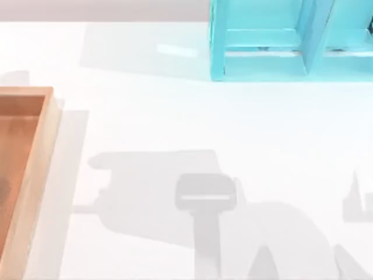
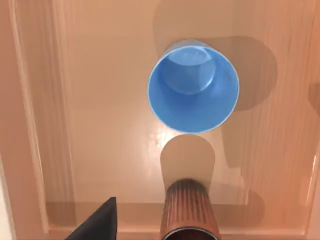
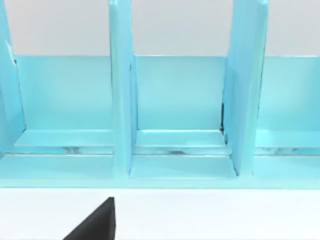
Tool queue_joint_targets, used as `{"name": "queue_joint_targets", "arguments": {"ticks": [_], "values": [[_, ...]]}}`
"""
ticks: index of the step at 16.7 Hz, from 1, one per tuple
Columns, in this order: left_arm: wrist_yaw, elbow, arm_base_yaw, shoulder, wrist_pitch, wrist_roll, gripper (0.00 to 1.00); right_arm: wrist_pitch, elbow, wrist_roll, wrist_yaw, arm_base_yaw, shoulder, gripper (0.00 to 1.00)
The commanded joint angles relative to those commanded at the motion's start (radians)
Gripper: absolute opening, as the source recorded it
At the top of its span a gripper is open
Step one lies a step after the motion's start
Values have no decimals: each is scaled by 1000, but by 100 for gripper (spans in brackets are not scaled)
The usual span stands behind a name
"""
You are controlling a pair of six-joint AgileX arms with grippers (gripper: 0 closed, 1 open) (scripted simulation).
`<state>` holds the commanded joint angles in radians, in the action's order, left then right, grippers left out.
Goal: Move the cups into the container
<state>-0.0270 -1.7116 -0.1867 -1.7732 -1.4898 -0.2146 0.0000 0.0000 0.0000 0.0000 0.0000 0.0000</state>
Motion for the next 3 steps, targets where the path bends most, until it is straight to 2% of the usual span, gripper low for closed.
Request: {"name": "queue_joint_targets", "arguments": {"ticks": [3], "values": [[0, -43, 1, -1, -45, 1, 100, 0, 0, 0, 0, 0, 0, 100]]}}
